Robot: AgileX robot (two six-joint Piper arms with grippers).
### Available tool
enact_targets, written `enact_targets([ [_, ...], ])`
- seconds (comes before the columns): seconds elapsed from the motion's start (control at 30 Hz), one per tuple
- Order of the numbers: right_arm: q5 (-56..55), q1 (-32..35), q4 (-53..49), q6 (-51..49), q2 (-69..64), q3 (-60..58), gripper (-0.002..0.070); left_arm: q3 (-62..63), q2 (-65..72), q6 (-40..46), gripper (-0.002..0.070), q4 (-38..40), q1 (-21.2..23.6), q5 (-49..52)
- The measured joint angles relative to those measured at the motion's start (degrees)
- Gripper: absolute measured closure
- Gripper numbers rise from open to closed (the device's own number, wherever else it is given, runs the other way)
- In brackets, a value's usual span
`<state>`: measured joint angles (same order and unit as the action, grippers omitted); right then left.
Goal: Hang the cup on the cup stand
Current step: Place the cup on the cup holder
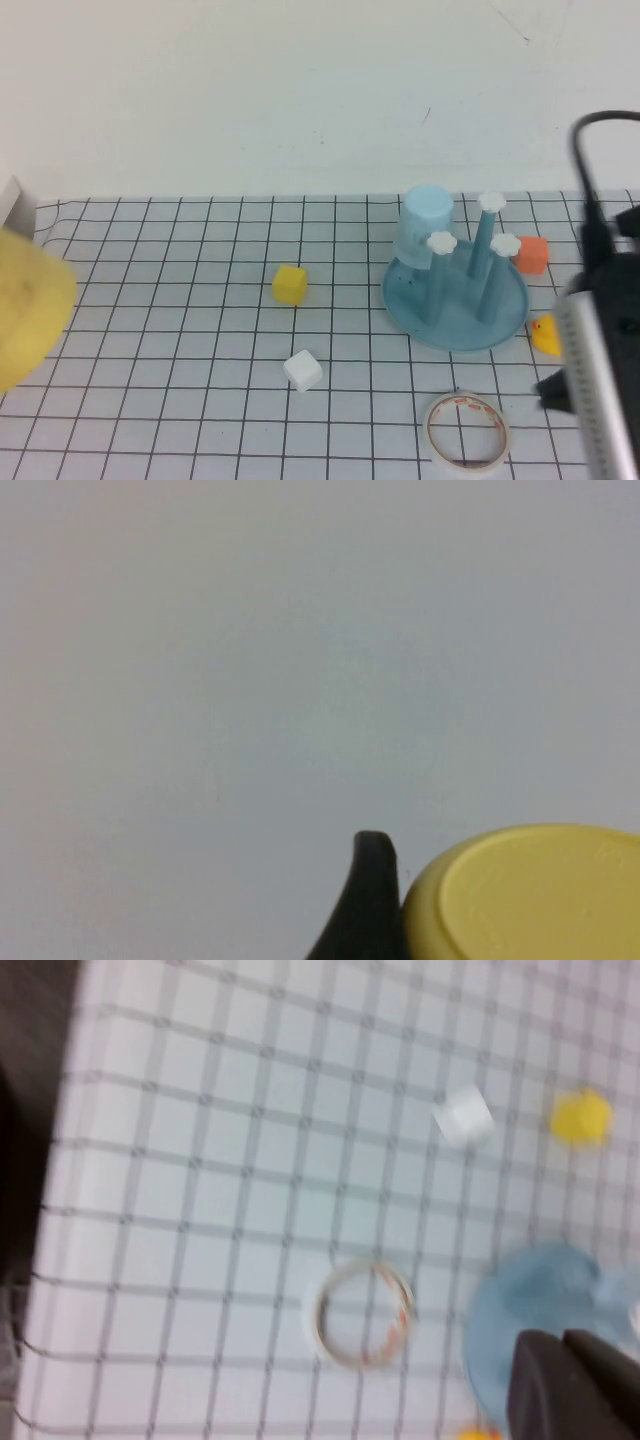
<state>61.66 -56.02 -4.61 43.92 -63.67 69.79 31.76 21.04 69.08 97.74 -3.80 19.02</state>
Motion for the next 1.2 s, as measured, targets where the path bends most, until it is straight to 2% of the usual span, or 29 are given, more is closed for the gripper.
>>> enact_targets([
  [0.2,-2.33,0.0,-7.66,-7.23,6.97,-7.83,0.0671,6.18,10.15,20.76,0.0121,0.0,0.0,10.79],
  [0.33,-6.59,0.0,-11.32,-14.47,12.85,-15.16,0.0673,7.76,16.26,28.62,0.0121,-0.54,0.0,17.7],
  [0.57,-9.68,0.0,-12.95,-22.98,20.74,-22.88,0.0675,11.16,24.79,32.75,0.0122,-1.17,0.0,22.07],
  [0.67,-7.81,0.0,-12.95,-24.72,22.39,-23.96,0.0676,14.23,28.68,32.97,0.0122,-1.3,-0.14,24.83],
  [0.77,-5.12,0.0,-12.95,-25.21,22.73,-24.94,0.0676,18.26,33.25,33.01,0.0122,-1.51,-2.23,25.57],
  [0.83,-3.57,0.0,-12.95,-25.32,22.73,-25.71,0.0676,21.6,36.58,33.15,0.0122,-1.51,-5.18,24.62],
  [0.97,-2.31,0.0,-12.95,-25.43,22.73,-26.61,0.0676,27.94,43.23,36.3,0.0122,-1.51,-13.94,19.35],
  [1.1,-1.25,0.0,-11.94,-25.79,22.73,-26.62,0.0676,33.72,51.53,44.09,0.0122,-1.06,-24.25,11.12],
  [1.2,-0.87,0.0,-10.11,-28.1,22.73,-26.62,0.0676,38.34,59.38,52.13,0.0122,-0.81,-30.69,8.9],
])
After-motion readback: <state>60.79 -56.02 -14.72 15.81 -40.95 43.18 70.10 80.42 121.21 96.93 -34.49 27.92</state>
